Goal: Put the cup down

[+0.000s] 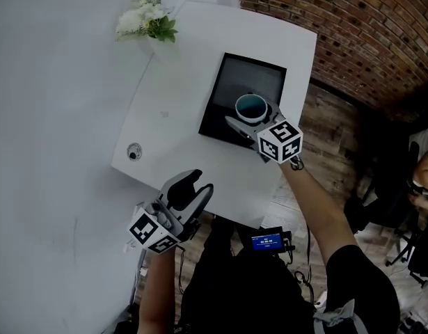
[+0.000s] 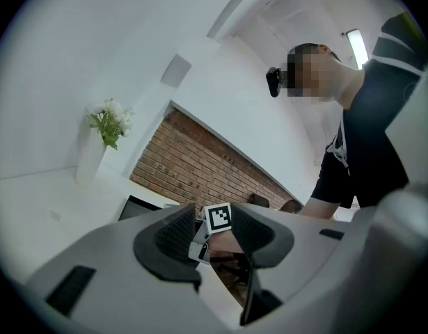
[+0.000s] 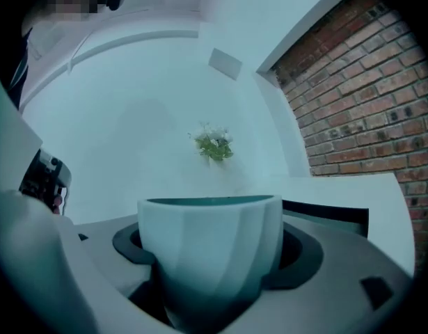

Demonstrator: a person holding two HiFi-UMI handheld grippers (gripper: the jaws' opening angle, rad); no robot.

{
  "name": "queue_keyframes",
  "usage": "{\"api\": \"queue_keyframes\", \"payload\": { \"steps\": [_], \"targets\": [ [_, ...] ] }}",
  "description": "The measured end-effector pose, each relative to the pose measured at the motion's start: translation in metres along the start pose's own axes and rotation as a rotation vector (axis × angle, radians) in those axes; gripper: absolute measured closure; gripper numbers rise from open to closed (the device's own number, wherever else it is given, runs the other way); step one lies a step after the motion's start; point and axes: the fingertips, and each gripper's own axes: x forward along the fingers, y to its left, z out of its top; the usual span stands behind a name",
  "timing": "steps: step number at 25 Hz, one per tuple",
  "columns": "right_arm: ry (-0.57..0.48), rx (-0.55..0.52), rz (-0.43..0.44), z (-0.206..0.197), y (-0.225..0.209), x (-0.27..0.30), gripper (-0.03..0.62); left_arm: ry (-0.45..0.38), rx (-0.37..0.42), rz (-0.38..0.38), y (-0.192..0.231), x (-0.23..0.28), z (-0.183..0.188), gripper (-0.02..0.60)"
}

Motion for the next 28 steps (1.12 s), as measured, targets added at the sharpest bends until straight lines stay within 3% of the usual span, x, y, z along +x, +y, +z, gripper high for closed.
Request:
{"api": "queue_keyframes", "payload": {
  "steps": [4, 8, 28],
  "targets": [
    [0.05, -0.096, 0.033, -0.006, 0.011, 0.006, 0.177, 0.0, -0.004, -0.006, 0.0, 0.001, -0.002, 0.414],
    [0.085, -0.127, 0.032, -0.011, 0.012, -0.002, 0.177, 0.002, -0.006, -0.013, -0.007, 0.004, -0.001, 0.414],
    [0.309, -0.305, -0.103, -0.064, 0.015, -0.039, 0.187, 0.016, -0.004, -0.052, -0.026, -0.002, -0.008, 0.414]
  ]
}}
